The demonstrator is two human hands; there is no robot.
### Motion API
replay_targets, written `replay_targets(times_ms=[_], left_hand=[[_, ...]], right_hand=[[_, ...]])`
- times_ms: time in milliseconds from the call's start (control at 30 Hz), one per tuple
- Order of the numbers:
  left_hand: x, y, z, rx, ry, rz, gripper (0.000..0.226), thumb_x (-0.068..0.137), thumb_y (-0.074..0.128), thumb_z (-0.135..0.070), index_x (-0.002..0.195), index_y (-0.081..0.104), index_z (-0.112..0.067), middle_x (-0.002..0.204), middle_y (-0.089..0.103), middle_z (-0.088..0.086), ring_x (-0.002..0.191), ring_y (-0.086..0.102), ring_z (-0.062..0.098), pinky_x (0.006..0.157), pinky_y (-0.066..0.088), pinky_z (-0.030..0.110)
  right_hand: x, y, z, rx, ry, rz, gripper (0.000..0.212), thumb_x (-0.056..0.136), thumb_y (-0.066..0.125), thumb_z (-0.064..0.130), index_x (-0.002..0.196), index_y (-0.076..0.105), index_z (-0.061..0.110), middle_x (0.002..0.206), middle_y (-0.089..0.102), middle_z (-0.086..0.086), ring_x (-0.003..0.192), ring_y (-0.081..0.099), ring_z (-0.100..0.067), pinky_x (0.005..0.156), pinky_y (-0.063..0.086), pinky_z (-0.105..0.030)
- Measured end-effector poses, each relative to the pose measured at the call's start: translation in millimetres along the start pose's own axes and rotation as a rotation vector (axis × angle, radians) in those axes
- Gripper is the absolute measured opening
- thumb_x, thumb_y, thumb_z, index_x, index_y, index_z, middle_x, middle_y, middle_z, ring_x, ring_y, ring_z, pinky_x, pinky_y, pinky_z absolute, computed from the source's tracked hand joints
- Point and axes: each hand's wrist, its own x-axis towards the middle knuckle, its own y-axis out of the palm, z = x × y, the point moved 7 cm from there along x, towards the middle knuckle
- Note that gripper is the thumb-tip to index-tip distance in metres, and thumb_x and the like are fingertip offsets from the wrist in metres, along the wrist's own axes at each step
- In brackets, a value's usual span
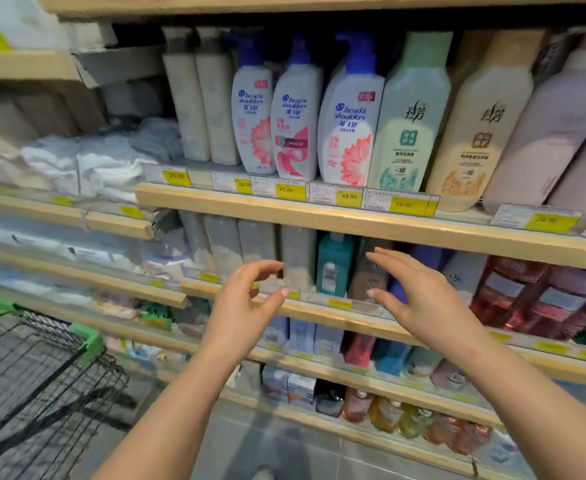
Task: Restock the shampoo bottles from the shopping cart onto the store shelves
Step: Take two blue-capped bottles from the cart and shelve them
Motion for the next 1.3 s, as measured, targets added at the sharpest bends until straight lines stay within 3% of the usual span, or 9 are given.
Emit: replay_targets(times_ms=[200, 300, 467, 600, 800, 967, 1067, 1167, 1300], left_hand=[[-62, -35, 44, 0.129, -0.184, -0.048, 0.027, 0.081, 0.063, -0.010, 0.107, 0.059, -0.013, 0.106, 0.057, -0.001, 0.106, 0.053, 0.016, 0.089, 0.039, 0.024], [-90, -62, 71, 0.205, -0.287, -0.053, 0.028, 0.081, 0.063, -0.013, 0.109, 0.060, -0.012, 0.115, 0.059, 0.005, 0.109, 0.052, 0.017, 0.080, 0.034, 0.017], [-132, -129, 113, 0.315, -0.409, -0.123, 0.027, 0.081, 0.063, -0.017, 0.108, 0.061, -0.012, 0.113, 0.061, 0.005, 0.107, 0.054, 0.017, 0.072, 0.029, 0.014], [-162, -194, 153, 0.350, -0.510, -0.167, 0.025, 0.082, 0.062, -0.017, 0.107, 0.061, -0.016, 0.113, 0.058, 0.001, 0.104, 0.052, 0.016, 0.079, 0.031, 0.016], [-209, -319, 241, 0.334, -0.691, -0.187, 0.021, 0.084, 0.060, -0.021, 0.104, 0.059, -0.023, 0.103, 0.052, -0.008, 0.103, 0.050, 0.012, 0.088, 0.038, 0.025], [-246, -388, 309, 0.369, -0.808, -0.016, 0.029, 0.085, 0.057, -0.021, 0.115, 0.055, -0.019, 0.119, 0.057, -0.002, 0.111, 0.050, 0.012, 0.093, 0.035, 0.024], [-271, -419, 349, 0.399, -0.901, 0.061, 0.031, 0.086, 0.056, -0.021, 0.116, 0.054, -0.015, 0.123, 0.056, 0.003, 0.113, 0.051, 0.018, 0.097, 0.038, 0.031], [-290, -435, 382, 0.462, -0.979, 0.147, 0.032, 0.086, 0.056, -0.021, 0.117, 0.054, -0.014, 0.122, 0.057, 0.007, 0.111, 0.052, 0.023, 0.095, 0.040, 0.034], [-310, -444, 421, 0.527, -1.026, 0.232, 0.043, 0.084, 0.058, -0.024, 0.124, 0.048, -0.015, 0.126, 0.054, 0.012, 0.116, 0.050, 0.029, 0.097, 0.042, 0.041]], right_hand=[[-20, 48, 38, -0.003, -0.095, 0.141, 0.047, 0.090, 0.053, 0.026, 0.135, 0.040, 0.025, 0.139, 0.047, 0.003, 0.126, 0.045, -0.018, 0.101, 0.037, -0.032], [-24, 74, 65, 0.028, -0.139, 0.226, 0.044, 0.088, 0.056, 0.023, 0.131, 0.047, 0.021, 0.132, 0.055, -0.001, 0.121, 0.051, -0.019, 0.099, 0.038, -0.030], [-24, 130, 125, 0.032, -0.208, 0.381, 0.040, 0.090, 0.052, 0.022, 0.130, 0.048, 0.022, 0.127, 0.059, -0.001, 0.119, 0.052, -0.019, 0.097, 0.041, -0.032], [-19, 180, 192, 0.019, -0.263, 0.500, 0.040, 0.091, 0.051, 0.023, 0.131, 0.047, 0.022, 0.128, 0.059, -0.002, 0.115, 0.056, -0.019, 0.096, 0.045, -0.035], [-9, 271, 334, 0.049, -0.372, 0.579, 0.037, 0.092, 0.051, 0.024, 0.129, 0.049, 0.023, 0.128, 0.058, 0.003, 0.116, 0.055, -0.015, 0.093, 0.041, -0.027], [-12, 336, 434, 0.169, -0.394, 0.619, 0.037, 0.090, 0.053, 0.023, 0.127, 0.052, 0.021, 0.125, 0.061, 0.002, 0.108, 0.059, -0.014, 0.085, 0.038, -0.019], [-25, 375, 482, 0.167, -0.423, 0.724, 0.039, 0.091, 0.051, 0.020, 0.130, 0.048, 0.019, 0.133, 0.055, 0.001, 0.116, 0.055, -0.016, 0.093, 0.038, -0.023], [-37, 408, 512, 0.168, -0.433, 0.815, 0.038, 0.092, 0.050, 0.019, 0.130, 0.049, 0.020, 0.129, 0.058, -0.002, 0.109, 0.058, -0.015, 0.091, 0.041, -0.025], [-52, 452, 538, 0.089, -0.477, 0.976, 0.040, 0.093, 0.048, 0.021, 0.133, 0.045, 0.018, 0.134, 0.053, -0.004, 0.121, 0.049, -0.018, 0.101, 0.038, -0.031]])
